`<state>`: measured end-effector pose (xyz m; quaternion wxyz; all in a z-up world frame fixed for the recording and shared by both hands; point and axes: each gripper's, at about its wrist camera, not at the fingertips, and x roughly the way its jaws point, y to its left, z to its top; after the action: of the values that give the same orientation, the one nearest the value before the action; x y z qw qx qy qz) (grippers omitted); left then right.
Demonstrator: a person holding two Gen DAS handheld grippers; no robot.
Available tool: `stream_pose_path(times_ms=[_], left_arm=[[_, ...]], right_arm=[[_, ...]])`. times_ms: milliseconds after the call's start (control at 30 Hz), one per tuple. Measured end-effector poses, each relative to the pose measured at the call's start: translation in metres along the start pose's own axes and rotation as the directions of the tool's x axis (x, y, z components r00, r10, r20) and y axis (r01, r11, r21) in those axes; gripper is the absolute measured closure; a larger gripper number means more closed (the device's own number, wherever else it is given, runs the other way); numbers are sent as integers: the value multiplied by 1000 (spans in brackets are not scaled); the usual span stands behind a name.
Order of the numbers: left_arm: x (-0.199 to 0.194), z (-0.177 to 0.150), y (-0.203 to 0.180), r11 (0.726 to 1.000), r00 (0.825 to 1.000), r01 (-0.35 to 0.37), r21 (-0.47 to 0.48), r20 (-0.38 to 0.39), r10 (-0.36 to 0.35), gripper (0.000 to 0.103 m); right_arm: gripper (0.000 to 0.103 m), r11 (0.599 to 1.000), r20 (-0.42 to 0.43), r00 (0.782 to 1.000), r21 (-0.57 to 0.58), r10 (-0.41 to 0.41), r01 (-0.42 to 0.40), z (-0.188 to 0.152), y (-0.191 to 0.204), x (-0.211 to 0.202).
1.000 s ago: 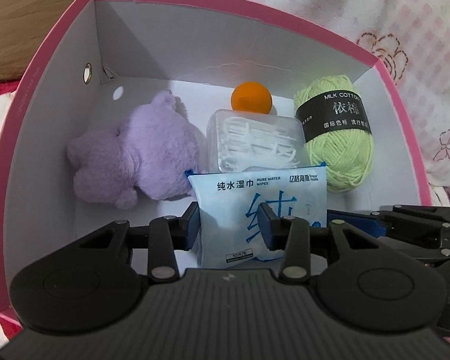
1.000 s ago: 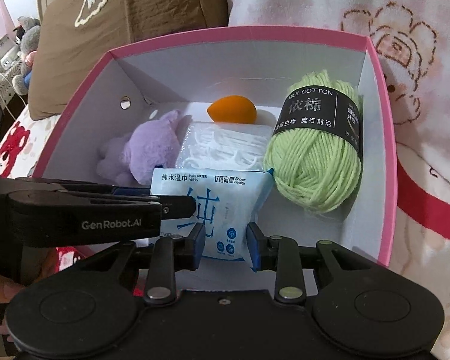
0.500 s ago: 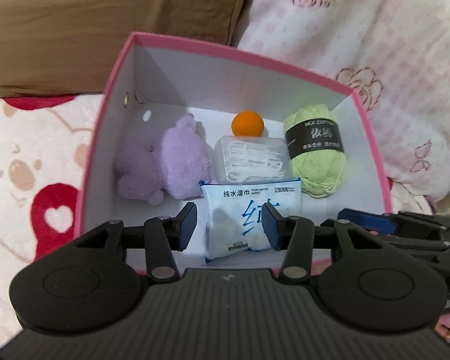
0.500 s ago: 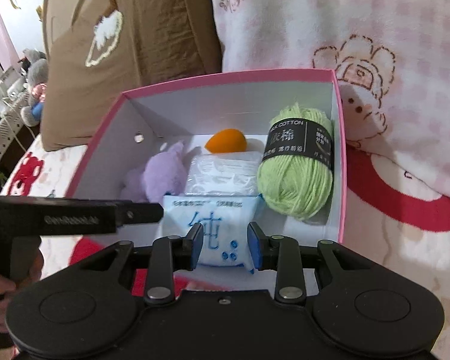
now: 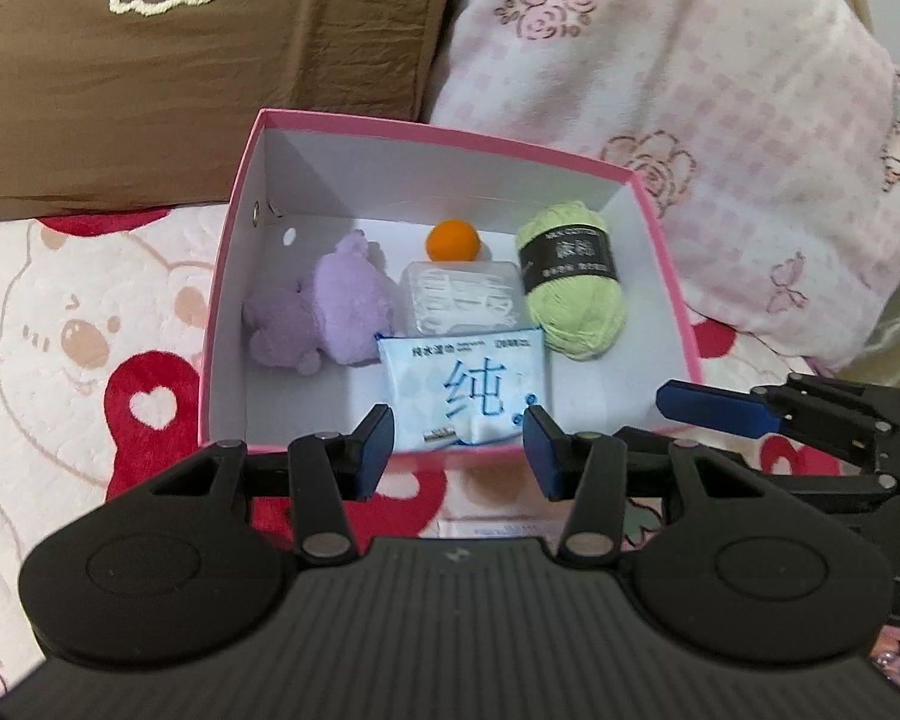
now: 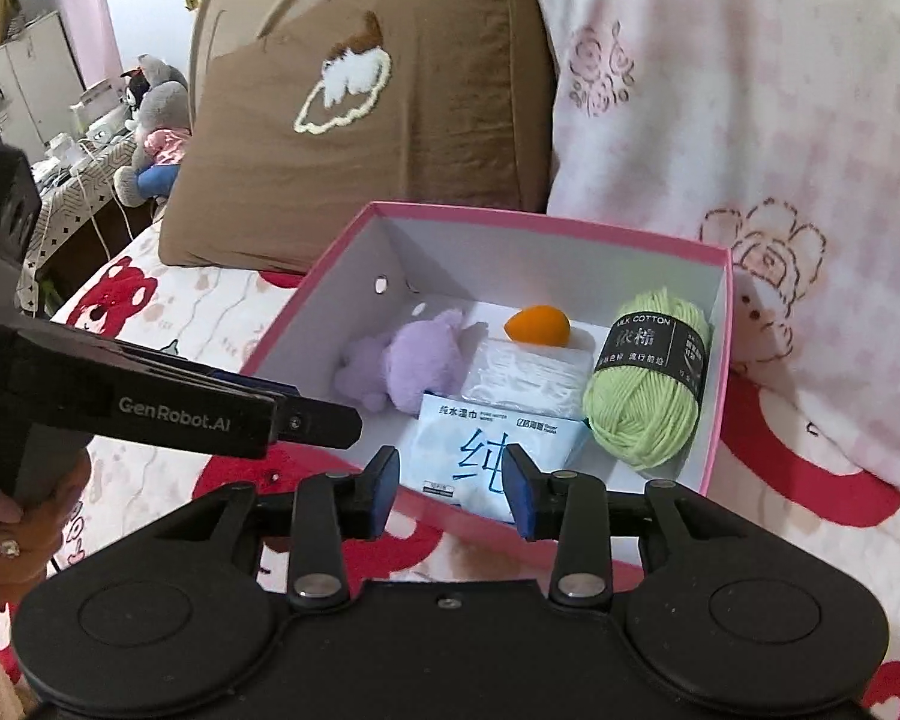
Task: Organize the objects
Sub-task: 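Withdraw the left tool from the pink box toward the small white packet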
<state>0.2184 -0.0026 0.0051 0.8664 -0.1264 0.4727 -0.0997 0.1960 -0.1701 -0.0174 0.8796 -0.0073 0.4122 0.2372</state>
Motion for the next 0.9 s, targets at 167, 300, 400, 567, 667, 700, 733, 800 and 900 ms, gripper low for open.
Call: stream_pose_path(times_ms=[167, 300, 400, 567, 667, 700, 733, 800, 900], left_arm=[[-24, -5, -7, 1000, 1000, 9, 13, 5, -9, 56], [-42, -6, -11, 999, 1000, 13, 39, 10, -14, 56], [-54, -7, -14, 998, 1000, -16, 66, 14, 15, 56], [-74, -17, -17, 993, 999, -47, 108, 9, 46, 51], [-86, -26, -17, 994, 1000, -25, 104, -2, 25, 48], [-89, -30, -16, 995, 1000, -14, 99, -5, 15, 48], [-92, -33, -16, 996, 1000, -10, 93, -5, 10, 46], [-95, -39, -16, 996, 1000, -9, 87, -9, 10, 44], [-97, -48, -15, 996, 1000, -5, 84, -22, 7, 40]], right_arm=[[58, 1000, -4, 1000, -26, -6, 6, -6, 8, -17], [55, 998, 8, 1000, -55, -8, 9, -8, 15, -35], [50, 998, 17, 1000, -68, -8, 9, -8, 19, -47], [39, 993, -6, 999, -111, -44, 43, -12, 26, -60], [31, 992, -1, 999, -119, -52, 52, -14, 31, -70], [29, 991, 2, 999, -122, -52, 51, -16, 33, -74], [26, 990, 7, 999, -130, -53, 53, -18, 36, -78], [18, 988, 18, 998, -144, -57, 59, -22, 41, -85], [11, 985, 11, 998, -157, -65, 66, -29, 46, -90]])
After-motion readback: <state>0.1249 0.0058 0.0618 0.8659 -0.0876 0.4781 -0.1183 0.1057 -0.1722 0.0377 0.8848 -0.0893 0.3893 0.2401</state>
